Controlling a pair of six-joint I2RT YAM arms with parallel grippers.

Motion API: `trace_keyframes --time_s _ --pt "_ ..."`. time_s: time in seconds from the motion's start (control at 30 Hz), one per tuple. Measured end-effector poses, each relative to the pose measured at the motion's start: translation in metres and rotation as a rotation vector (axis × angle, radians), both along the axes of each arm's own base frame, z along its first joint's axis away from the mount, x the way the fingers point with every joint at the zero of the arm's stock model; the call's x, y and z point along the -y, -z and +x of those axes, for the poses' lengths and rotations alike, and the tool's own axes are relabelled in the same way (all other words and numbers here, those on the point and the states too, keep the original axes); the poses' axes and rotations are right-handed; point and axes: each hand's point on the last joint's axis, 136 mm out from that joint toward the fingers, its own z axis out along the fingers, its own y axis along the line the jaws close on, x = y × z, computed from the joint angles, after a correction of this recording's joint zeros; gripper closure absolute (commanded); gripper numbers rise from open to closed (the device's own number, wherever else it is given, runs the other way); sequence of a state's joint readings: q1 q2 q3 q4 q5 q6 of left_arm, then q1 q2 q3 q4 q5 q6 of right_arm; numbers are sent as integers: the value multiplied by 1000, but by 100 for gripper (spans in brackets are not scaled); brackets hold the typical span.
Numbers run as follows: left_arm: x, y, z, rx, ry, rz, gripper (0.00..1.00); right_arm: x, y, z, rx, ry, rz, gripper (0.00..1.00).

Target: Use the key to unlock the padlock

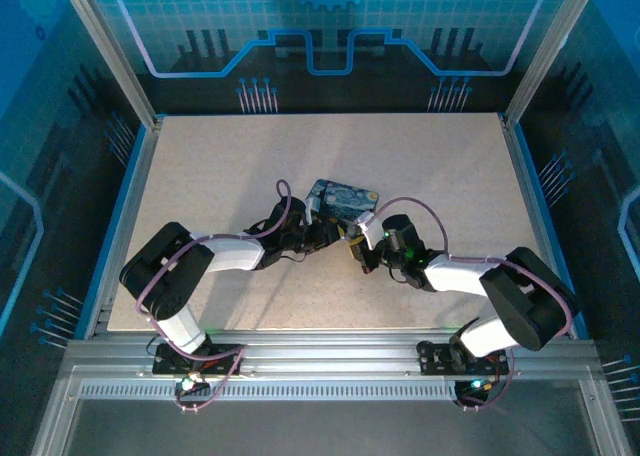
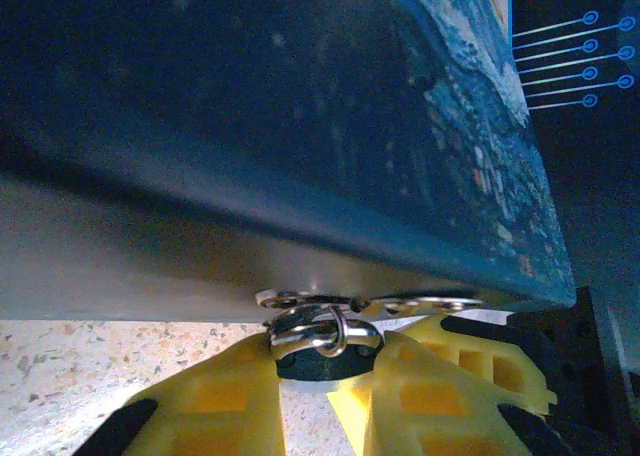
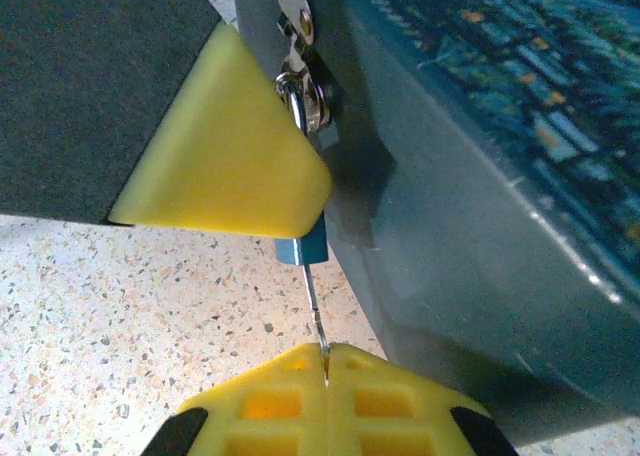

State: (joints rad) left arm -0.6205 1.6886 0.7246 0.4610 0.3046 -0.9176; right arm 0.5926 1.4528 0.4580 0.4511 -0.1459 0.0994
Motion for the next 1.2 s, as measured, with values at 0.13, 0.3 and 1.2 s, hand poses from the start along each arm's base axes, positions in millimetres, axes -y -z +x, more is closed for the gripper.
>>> trace_keyframes --time_s 0.13,0.3,1.2 --pt "0 0 0 1 0 -1 90 0 -1 0 0 -2 5 100" --pt "0 0 0 1 1 -1 90 0 -1 0 0 -4 8 100" --pt "-4 0 5 13 -28 11 90 -5 1 10 -11 0 26 100"
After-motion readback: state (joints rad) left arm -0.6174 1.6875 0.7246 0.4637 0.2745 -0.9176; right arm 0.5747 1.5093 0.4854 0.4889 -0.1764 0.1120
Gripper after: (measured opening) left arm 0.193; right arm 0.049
